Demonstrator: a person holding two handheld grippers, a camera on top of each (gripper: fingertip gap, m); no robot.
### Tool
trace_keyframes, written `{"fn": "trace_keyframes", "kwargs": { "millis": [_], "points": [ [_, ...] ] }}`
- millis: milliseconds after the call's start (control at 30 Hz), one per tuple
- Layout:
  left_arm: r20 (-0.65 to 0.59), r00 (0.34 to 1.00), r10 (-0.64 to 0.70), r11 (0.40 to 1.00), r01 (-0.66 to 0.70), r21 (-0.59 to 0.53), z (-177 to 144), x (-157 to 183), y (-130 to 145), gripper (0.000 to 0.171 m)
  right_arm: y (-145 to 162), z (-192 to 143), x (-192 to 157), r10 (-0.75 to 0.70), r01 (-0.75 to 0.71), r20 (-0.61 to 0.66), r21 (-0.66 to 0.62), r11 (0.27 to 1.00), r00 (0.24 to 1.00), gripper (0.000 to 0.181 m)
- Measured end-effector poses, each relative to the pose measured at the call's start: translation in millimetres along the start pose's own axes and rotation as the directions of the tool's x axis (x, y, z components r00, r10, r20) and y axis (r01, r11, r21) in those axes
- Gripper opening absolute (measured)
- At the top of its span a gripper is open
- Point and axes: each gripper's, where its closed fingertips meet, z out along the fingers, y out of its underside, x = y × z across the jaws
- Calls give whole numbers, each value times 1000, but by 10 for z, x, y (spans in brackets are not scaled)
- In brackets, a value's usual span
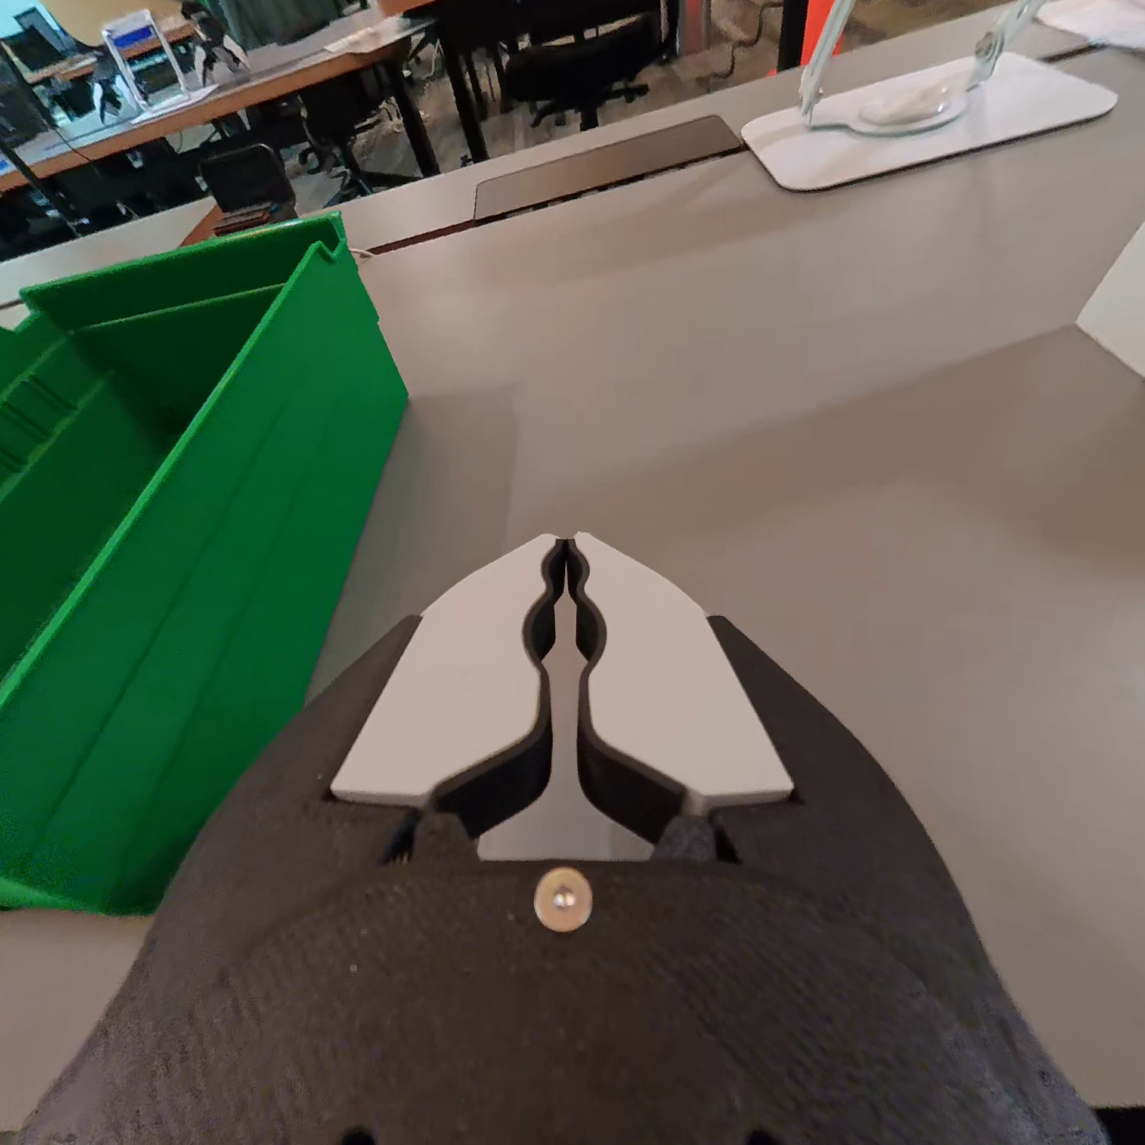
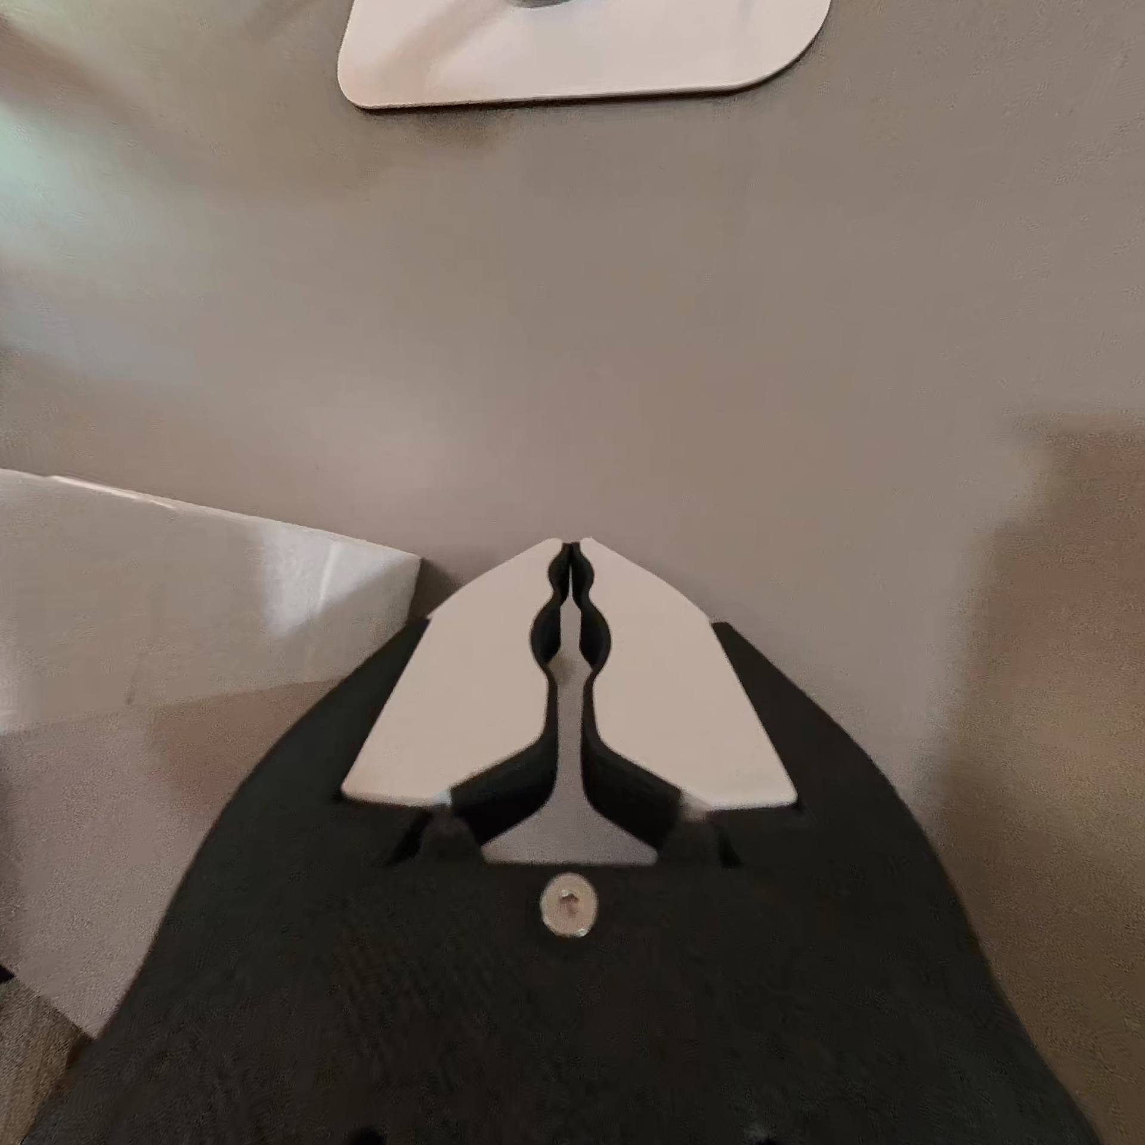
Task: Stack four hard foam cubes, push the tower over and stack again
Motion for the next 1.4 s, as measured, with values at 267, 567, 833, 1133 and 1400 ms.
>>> {"fn": "trace_keyframes", "kwargs": {
  "millis": [267,567,833,1133,1400],
  "points": [
    [-60,995,85,996,-84,17,162,302,-118,1,178,20,55,-9,7,-30,-51,999,1000,0],
    [-60,987,149,987,-145,65,158,448,-233,1,209,84,-196,-18,17,-15,-102,995,1000,0],
    [-77,985,153,987,-148,61,197,462,-209,1,362,260,-427,-54,47,-40,-165,985,998,0],
    [-94,989,113,992,-107,67,193,452,-223,1,411,325,-431,-77,62,-81,-170,983,994,0],
    [-79,992,101,993,-95,72,186,401,-234,1,403,364,-547,-88,74,-64,-198,977,994,0]
  ]
}}
